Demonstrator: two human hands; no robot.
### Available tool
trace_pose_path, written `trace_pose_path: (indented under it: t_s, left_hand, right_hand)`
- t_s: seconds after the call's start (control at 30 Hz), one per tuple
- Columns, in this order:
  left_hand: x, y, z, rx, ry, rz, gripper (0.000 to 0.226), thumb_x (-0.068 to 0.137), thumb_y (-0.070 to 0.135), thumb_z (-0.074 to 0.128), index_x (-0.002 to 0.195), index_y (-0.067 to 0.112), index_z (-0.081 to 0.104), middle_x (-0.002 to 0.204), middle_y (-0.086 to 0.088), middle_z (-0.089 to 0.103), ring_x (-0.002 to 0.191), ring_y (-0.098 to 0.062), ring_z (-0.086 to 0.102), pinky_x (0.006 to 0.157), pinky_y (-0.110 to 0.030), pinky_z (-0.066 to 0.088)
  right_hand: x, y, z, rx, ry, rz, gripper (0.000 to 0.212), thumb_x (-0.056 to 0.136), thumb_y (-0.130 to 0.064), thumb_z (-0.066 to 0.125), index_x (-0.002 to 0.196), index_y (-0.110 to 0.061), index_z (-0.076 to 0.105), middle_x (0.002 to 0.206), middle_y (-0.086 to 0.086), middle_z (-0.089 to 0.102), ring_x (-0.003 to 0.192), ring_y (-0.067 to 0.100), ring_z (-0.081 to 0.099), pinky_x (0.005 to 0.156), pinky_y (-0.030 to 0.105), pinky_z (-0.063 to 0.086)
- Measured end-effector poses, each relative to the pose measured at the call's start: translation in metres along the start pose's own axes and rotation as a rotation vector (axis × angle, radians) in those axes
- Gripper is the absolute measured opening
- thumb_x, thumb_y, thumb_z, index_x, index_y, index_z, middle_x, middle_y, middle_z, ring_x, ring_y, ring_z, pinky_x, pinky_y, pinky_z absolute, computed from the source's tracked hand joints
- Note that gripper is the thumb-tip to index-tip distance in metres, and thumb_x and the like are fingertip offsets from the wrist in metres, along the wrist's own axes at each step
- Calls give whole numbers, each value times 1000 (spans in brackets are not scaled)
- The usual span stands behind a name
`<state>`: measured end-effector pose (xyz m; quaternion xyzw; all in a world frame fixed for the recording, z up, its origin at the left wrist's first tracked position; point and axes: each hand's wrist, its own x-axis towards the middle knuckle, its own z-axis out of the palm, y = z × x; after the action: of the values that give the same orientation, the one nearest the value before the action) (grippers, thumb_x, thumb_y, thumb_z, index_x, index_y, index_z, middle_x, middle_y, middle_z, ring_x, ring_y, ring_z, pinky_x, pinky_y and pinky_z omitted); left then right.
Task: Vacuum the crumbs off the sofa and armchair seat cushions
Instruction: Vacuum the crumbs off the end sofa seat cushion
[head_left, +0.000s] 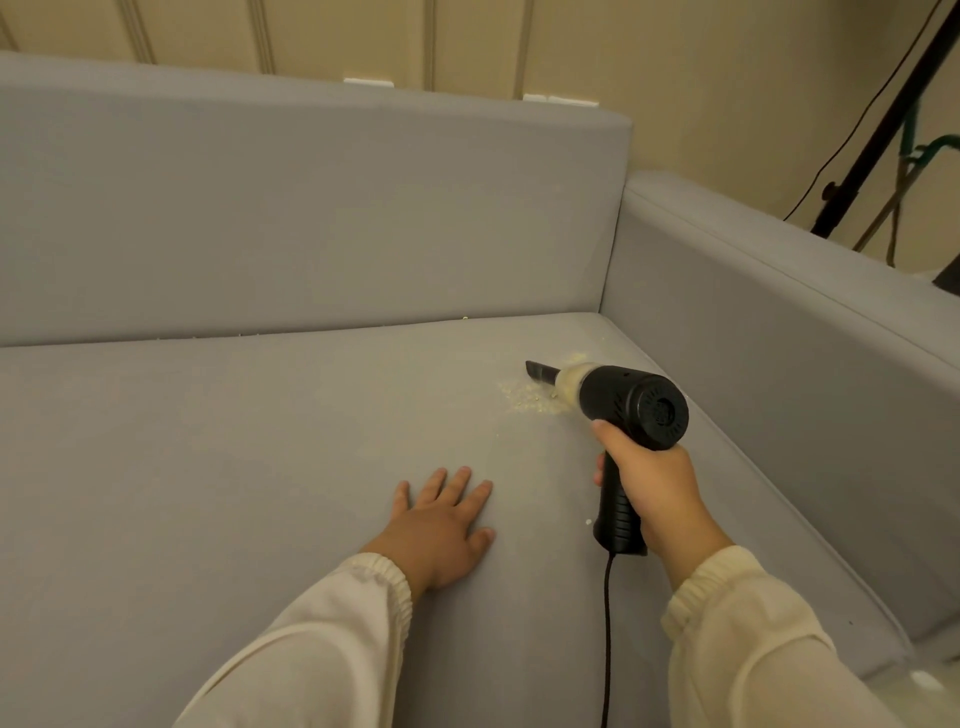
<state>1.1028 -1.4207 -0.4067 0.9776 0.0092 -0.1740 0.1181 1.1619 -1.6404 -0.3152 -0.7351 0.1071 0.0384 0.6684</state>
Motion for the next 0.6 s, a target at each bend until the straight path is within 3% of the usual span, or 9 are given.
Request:
trace_pose_path:
  t_s: [0.27,0.6]
  left_hand:
    - [-1,2,2,0,4,-5,67,107,60,25,165,41,-3,173,10,-14,159,-20,-14,124,-61,-10]
    - [3,1,4,11,-30,-12,70,105,63,25,163,44,-8,172,11,-19,158,-19,-19,123,-61,-12]
  right_hand:
    - [0,0,0,-96,52,-96,18,88,-25,83,89,-10,73,75,11,72,65,22,70,71,36,59]
    - [-19,-1,0,-186,-3,-106,22,87,-32,83,89,-11,75,75,14,76,67,23,71,73,40,60]
